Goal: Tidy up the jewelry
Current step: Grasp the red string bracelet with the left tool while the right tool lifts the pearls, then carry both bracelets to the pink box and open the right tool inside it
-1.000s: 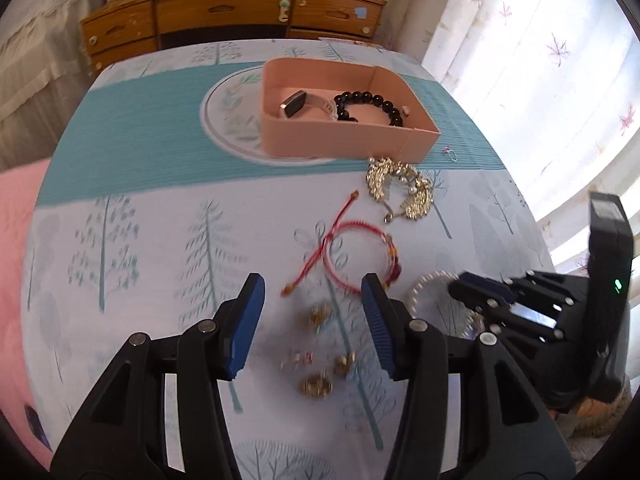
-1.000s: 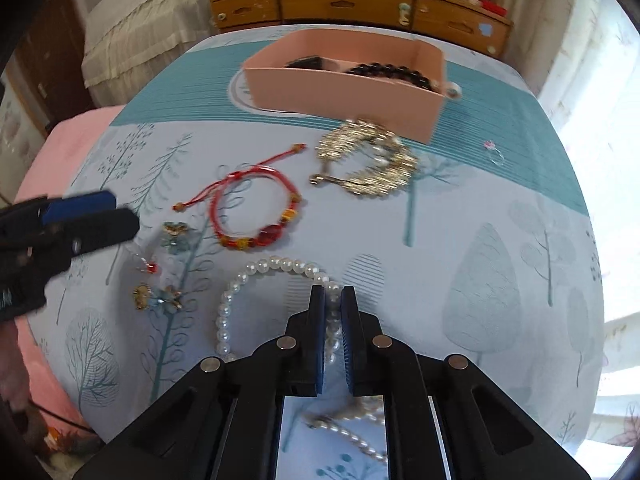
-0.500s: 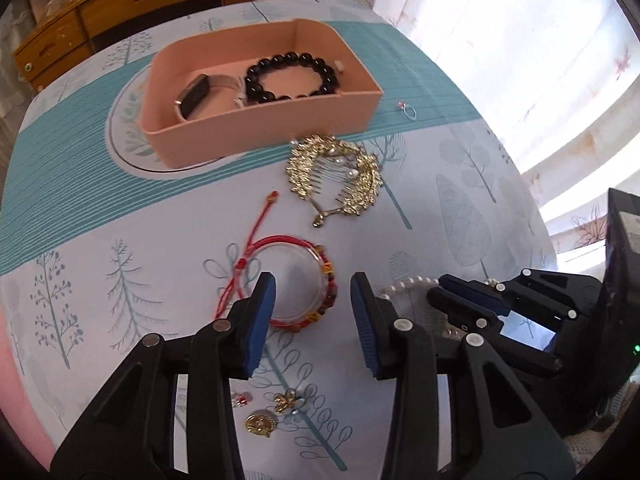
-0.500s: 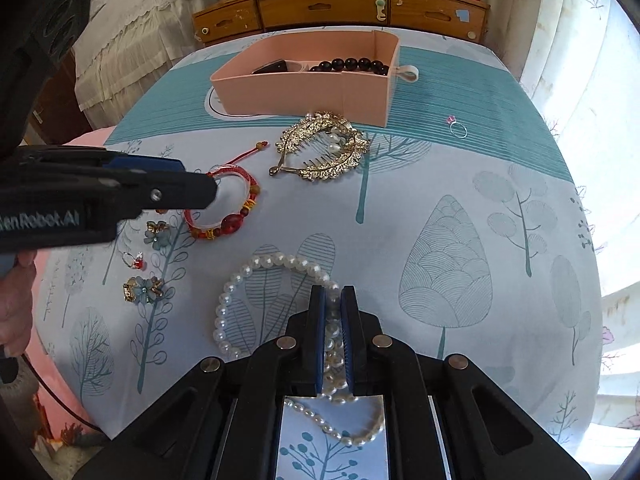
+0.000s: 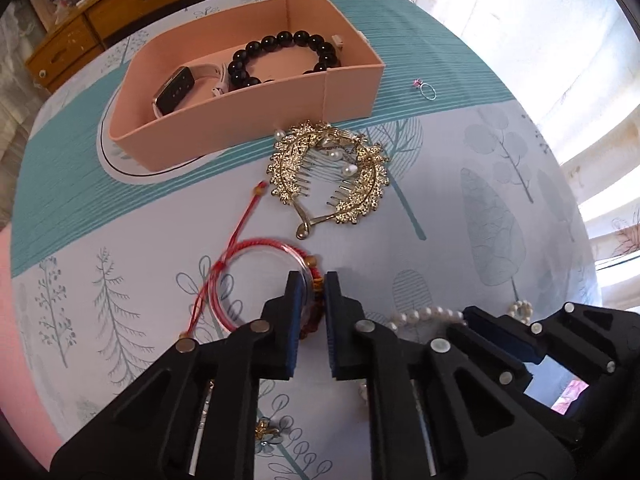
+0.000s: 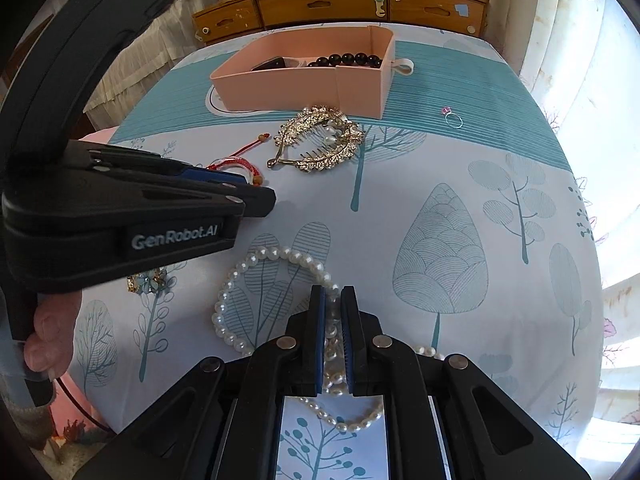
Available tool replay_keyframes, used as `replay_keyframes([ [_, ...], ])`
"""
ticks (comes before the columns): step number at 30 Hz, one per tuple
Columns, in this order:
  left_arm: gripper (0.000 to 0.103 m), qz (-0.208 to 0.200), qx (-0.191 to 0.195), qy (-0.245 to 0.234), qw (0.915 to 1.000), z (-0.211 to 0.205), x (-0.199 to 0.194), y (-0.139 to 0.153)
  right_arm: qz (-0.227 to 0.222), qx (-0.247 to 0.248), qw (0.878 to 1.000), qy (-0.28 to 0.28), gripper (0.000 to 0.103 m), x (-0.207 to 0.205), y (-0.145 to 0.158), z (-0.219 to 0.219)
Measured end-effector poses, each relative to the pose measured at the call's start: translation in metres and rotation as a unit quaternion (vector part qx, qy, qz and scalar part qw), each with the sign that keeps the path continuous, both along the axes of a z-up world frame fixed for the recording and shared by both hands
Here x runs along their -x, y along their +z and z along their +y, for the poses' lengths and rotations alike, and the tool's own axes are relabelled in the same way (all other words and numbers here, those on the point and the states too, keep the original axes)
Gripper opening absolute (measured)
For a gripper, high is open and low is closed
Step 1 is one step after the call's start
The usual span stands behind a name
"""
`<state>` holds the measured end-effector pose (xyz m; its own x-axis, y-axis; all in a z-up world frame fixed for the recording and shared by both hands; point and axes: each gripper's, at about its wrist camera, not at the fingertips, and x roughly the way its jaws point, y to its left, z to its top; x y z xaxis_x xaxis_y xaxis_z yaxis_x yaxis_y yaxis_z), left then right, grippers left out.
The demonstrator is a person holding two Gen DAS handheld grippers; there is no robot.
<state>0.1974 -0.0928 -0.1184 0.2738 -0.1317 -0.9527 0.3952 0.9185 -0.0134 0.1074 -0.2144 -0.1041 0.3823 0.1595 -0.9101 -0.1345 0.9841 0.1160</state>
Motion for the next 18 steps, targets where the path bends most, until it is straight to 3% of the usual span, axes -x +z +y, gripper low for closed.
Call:
replay_keyframes([
  [11,0.007,-0.022,0.027,0.021,0.9991,0.019,0.008,0.018,0.004,-0.001,1.000,-0.001,0.007,-0.002,0.001,0.002],
  [18,0.007,-0.053,0.065,0.034,0.9959,0.036,0.014,0.054,-0.039,0.006,0.999,0.015,0.007,0.002,0.031,0.013],
])
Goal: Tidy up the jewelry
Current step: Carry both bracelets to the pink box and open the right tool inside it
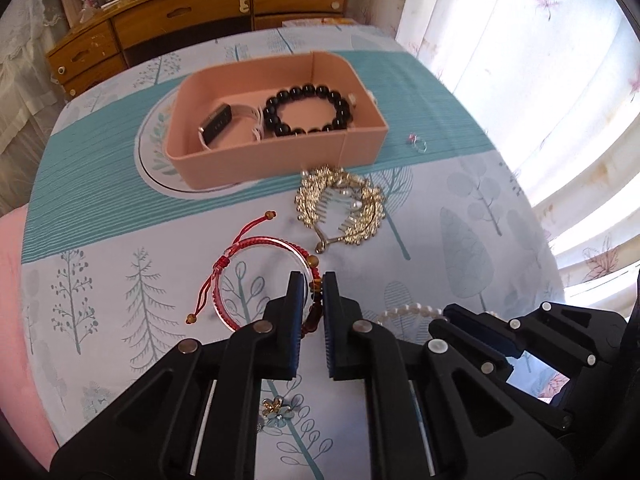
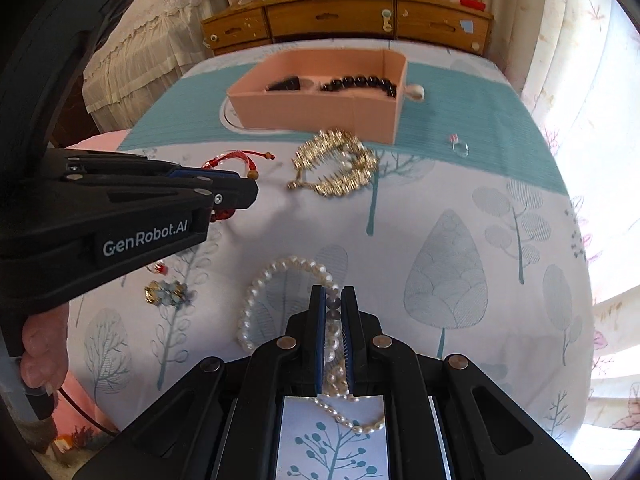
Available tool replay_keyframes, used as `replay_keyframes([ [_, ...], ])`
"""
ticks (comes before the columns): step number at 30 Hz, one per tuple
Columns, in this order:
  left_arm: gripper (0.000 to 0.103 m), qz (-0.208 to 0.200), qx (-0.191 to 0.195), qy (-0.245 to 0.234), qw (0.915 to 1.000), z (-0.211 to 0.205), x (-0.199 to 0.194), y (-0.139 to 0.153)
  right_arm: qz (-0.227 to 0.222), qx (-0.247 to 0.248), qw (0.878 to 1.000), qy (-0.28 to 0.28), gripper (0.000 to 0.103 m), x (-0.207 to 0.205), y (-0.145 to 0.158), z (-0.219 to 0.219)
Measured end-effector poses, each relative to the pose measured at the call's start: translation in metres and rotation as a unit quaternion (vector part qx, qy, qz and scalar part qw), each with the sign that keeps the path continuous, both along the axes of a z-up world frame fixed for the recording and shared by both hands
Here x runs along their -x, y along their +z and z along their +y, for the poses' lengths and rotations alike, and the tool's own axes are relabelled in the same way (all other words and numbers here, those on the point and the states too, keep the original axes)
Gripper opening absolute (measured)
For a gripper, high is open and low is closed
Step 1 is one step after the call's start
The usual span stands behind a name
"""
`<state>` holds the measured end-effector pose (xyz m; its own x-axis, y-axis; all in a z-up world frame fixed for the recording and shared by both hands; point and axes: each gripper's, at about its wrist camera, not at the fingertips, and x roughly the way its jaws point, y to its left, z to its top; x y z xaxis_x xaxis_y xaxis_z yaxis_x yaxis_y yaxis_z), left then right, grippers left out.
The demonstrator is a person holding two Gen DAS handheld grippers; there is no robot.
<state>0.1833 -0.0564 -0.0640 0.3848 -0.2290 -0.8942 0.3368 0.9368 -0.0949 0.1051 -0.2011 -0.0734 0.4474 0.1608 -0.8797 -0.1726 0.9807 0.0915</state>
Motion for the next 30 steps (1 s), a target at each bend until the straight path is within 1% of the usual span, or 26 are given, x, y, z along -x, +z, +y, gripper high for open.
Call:
replay_keyframes([
  [5,0.007,-0.026,0.021,0.012,0.9994,0.015,0.004,0.027,-0.042,0.007,0.999,0.011,0.007,-0.002,0.036,0.007],
  [8,0.007,-0.038,0.026,0.020,0.9987,0.024,0.002,0.040,-0.073,0.015,0.997,0.013,0.007,-0.008,0.060,0.010],
  [15,0.007,-0.073,0.042,0.054,0.9951,0.047,-0.005,0.072,-0.138,0.034,0.990,0.000,0.007,-0.040,0.114,0.008],
  [18,0.007,-0.079,0.050,0.064,0.9936,0.055,-0.007,0.081,-0.153,0.034,0.988,-0.006,0.007,-0.061,0.133,0.007],
  [21,0.007,-0.081,0.053,0.072,0.9927,0.062,-0.012,0.084,-0.161,0.038,0.986,-0.012,0.007,-0.084,0.149,0.007],
  [25,0.007,-0.073,0.065,0.083,0.9917,0.075,-0.024,0.086,-0.155,0.038,0.987,-0.022,0.007,-0.122,0.158,0.011],
  [30,0.007,-0.072,0.069,0.103,0.9897,0.092,-0.054,0.099,-0.123,0.022,0.992,-0.035,0.008,-0.184,0.146,0.016],
])
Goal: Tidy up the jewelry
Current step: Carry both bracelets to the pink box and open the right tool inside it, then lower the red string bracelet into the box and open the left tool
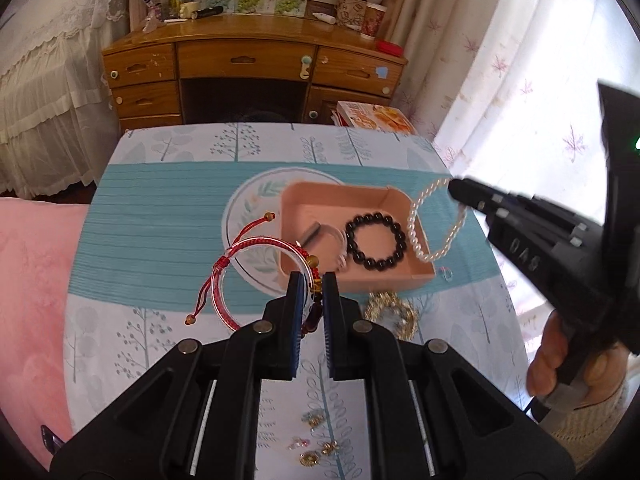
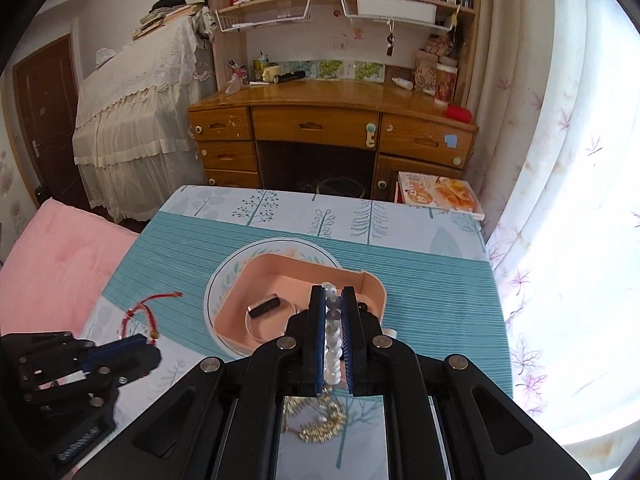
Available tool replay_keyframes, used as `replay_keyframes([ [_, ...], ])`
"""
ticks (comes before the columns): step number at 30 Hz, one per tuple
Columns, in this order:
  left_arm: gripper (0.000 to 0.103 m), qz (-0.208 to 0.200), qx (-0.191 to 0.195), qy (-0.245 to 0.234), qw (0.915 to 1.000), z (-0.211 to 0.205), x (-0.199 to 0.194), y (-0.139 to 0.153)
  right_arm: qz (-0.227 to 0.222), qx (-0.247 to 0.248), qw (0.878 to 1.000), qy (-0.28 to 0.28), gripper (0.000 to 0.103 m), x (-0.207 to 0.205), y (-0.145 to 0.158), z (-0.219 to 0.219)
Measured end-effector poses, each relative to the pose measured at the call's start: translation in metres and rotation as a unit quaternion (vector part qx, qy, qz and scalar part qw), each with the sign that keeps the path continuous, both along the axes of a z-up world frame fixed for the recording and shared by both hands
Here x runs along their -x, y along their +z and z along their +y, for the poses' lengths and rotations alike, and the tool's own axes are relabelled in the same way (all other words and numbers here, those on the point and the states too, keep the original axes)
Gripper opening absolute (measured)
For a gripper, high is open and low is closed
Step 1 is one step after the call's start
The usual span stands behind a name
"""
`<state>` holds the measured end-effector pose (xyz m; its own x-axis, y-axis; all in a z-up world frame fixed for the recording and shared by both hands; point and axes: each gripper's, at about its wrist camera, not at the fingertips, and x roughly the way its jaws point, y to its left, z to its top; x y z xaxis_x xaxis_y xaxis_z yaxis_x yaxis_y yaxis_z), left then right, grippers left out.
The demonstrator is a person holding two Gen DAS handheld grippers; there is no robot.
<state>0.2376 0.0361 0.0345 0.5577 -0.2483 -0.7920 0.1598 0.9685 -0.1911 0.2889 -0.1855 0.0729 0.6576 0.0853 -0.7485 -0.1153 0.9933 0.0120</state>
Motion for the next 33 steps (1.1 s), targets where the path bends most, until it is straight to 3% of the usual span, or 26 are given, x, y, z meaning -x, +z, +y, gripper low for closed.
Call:
replay_keyframes([
  [5,0.007,0.004,0.022,0.004,0.9997,0.006,-0.030,0.009,0.046,-0.024,0.999,0.005,0.008,-0.052,-0.037,0.007],
  [9,0.007,0.015,0.049,-0.013,0.9986,-0.004,-0.052,0.000,0.084,-0.033,0.996,0.004,0.008,-0.075,-0.078,0.008],
  [14,0.007,0.014,0.036,-0.018,0.9991,-0.024,-0.071,-0.019,0.119,-0.011,0.993,0.002,0.008,-0.084,-0.128,0.007],
  [17,0.007,0.015,0.033,-0.022,0.9991,-0.036,-0.080,-0.033,0.128,-0.019,0.992,-0.004,0.018,-0.077,-0.145,-0.006],
  [19,0.007,0.020,0.033,-0.020,0.9991,-0.045,-0.087,-0.046,0.116,-0.023,0.993,-0.009,0.029,-0.066,-0.148,-0.014],
  [22,0.007,0.027,0.023,-0.017,0.9992,-0.055,-0.097,-0.066,0.088,-0.017,0.996,-0.020,0.036,-0.043,-0.143,-0.028],
  [30,0.008,0.026,-0.051,-0.031,0.9979,-0.084,-0.105,-0.103,0.066,-0.043,0.996,-0.038,0.036,0.007,-0.130,-0.055],
  [33,0.009,0.039,-0.054,-0.037,0.9971,-0.087,-0.101,-0.109,0.059,-0.045,0.997,-0.035,0.036,0.031,-0.123,-0.057],
])
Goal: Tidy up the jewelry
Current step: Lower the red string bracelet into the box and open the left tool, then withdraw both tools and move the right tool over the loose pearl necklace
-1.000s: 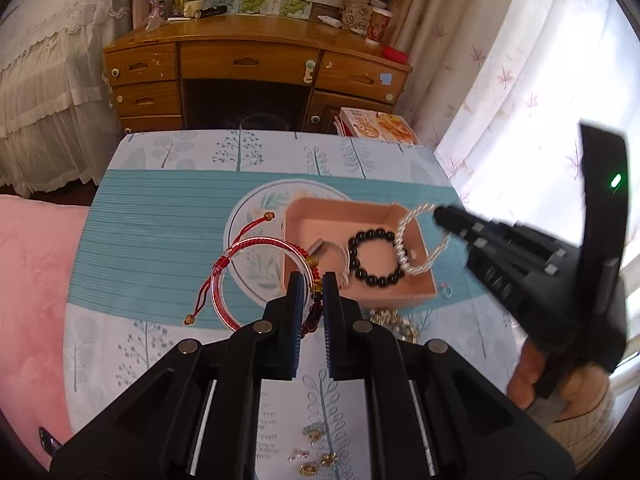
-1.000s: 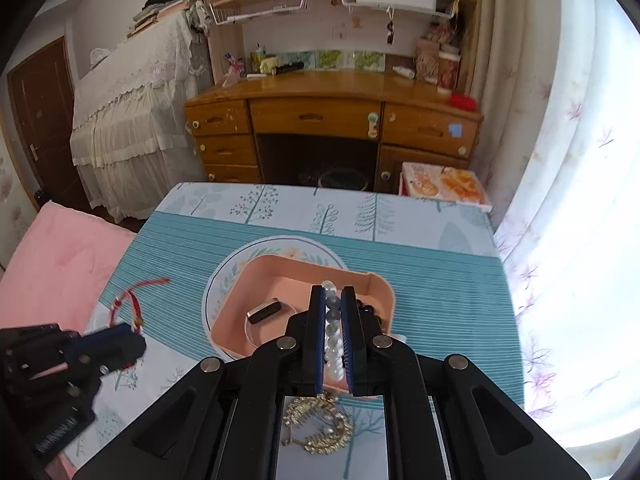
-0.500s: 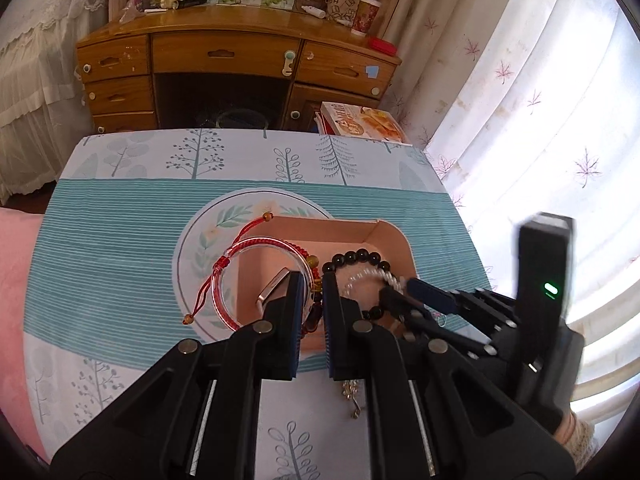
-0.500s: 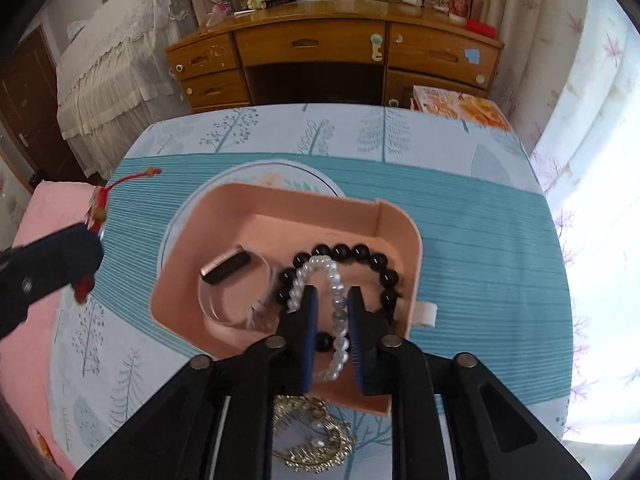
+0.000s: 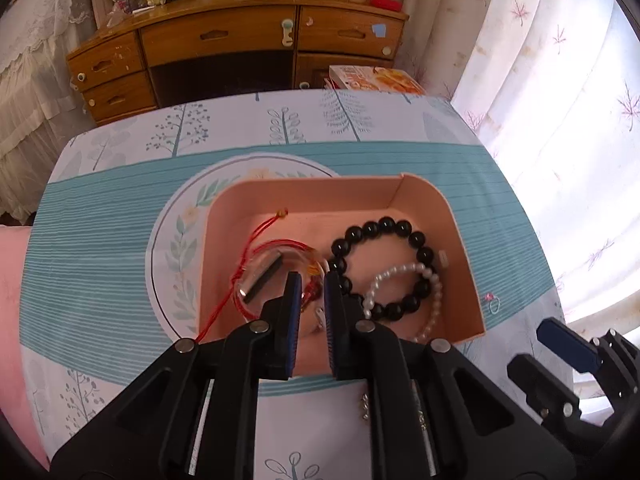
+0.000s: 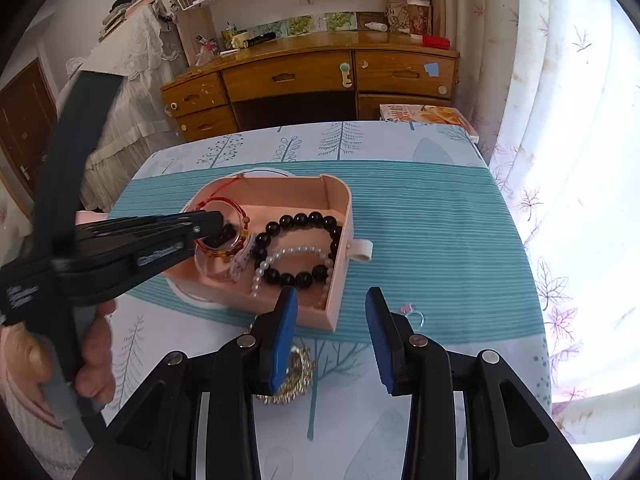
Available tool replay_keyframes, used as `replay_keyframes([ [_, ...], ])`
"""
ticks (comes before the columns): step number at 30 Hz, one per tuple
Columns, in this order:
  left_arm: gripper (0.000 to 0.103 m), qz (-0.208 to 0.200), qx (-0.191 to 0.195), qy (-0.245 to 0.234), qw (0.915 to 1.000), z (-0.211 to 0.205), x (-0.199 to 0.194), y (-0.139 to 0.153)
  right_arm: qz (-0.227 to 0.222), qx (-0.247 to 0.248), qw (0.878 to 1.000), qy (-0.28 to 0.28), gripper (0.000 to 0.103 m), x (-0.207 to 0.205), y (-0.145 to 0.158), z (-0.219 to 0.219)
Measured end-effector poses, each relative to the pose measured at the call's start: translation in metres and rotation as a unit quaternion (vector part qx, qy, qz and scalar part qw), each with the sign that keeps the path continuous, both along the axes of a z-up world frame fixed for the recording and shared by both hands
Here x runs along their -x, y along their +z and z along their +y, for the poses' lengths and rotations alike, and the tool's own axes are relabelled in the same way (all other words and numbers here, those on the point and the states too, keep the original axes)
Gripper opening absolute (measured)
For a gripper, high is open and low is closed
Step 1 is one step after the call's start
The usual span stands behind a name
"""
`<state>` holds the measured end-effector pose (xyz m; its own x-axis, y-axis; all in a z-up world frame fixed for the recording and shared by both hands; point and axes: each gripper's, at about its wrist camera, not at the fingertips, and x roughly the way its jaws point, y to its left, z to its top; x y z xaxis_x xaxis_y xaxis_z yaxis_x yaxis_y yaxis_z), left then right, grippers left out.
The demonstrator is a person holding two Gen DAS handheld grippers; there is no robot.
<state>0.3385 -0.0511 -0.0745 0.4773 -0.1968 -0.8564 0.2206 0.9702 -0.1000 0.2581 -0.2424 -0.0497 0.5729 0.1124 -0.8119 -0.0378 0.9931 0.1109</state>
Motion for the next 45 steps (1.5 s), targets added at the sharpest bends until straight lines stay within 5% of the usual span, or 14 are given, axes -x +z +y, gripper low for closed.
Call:
replay_keyframes([
  [9,0.010,0.033,0.031,-0.053,0.9976,-0.004,0.032,0.004,0.005,-0.014,1.000,0.005,0.036,0.058,0.000,0.008],
  [11,0.025,0.033,0.041,-0.055,0.9971,-0.001,0.040,0.006,0.006,-0.014,1.000,0.003,0.036,0.068,-0.001,0.010],
  [13,0.067,0.029,0.057,-0.056,0.9964,0.003,0.048,0.010,0.006,-0.015,1.000,0.001,0.036,0.076,-0.002,0.012],
  [14,0.071,0.024,0.063,-0.053,0.9963,0.005,0.051,0.012,0.005,-0.017,1.000,0.000,0.036,0.083,-0.002,0.013],
  [27,0.072,-0.028,0.065,-0.021,0.9973,0.038,0.117,0.047,0.012,-0.025,1.000,-0.003,0.036,0.121,-0.001,0.022],
  [45,0.072,-0.058,0.084,0.030,0.9943,0.082,0.217,0.044,0.004,-0.031,0.999,0.017,0.036,0.151,0.004,0.027],
])
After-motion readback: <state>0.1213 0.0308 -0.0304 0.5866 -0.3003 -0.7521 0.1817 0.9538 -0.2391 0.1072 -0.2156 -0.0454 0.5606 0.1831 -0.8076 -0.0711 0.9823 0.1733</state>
